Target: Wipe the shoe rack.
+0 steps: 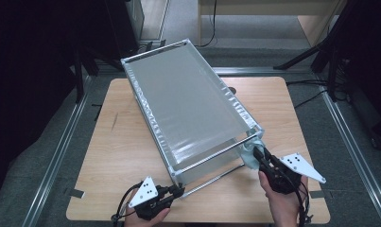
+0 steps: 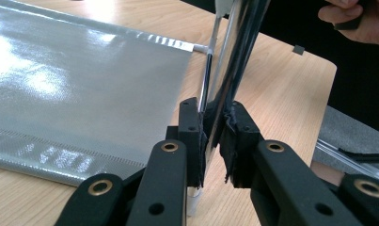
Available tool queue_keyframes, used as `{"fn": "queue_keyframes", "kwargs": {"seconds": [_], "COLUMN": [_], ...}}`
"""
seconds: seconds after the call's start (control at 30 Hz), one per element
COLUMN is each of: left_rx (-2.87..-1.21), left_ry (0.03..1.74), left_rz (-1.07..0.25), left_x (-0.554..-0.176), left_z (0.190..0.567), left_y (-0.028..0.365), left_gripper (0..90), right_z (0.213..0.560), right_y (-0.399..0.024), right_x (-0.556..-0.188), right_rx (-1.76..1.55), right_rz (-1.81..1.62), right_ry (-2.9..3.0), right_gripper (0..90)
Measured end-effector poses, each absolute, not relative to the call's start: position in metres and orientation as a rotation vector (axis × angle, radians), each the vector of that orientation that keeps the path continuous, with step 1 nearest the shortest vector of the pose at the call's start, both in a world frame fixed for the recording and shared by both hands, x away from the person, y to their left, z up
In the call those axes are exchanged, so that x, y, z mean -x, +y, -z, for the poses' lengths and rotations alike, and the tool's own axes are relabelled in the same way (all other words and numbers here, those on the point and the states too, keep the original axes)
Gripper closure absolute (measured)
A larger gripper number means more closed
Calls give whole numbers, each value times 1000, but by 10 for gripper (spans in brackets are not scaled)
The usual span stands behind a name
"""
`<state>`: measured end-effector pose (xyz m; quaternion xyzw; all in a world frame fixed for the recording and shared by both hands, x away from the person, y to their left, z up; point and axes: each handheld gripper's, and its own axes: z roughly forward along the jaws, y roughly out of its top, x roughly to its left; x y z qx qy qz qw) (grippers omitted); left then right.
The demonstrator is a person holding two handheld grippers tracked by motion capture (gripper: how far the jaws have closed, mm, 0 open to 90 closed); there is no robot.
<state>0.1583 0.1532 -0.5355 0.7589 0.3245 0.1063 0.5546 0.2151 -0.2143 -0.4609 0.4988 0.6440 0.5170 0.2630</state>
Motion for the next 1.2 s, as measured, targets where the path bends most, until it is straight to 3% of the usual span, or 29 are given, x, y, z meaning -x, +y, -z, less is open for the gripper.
{"fn": "queue_keyframes", "kwargs": {"seconds": [0.4, 0.87, 1.2], "left_rx": [-1810, -1813, -1812], "left_ry": [747, 750, 752], "left_rz": [-239, -241, -238], "left_x": [-159, -159, -159], "left_z": [535, 535, 535], "left_y": [153, 153, 153], "left_gripper": [794, 794, 794], "right_z": [528, 454, 524], "right_y": [-211, -222, -231], "right_x": [-238, -214, -238], "right_rx": [-1542, -1399, -1614], "right_rz": [-1116, -1334, -1153], "right_ry": [1938, 1721, 1923], "right_gripper": [770, 770, 764]}}
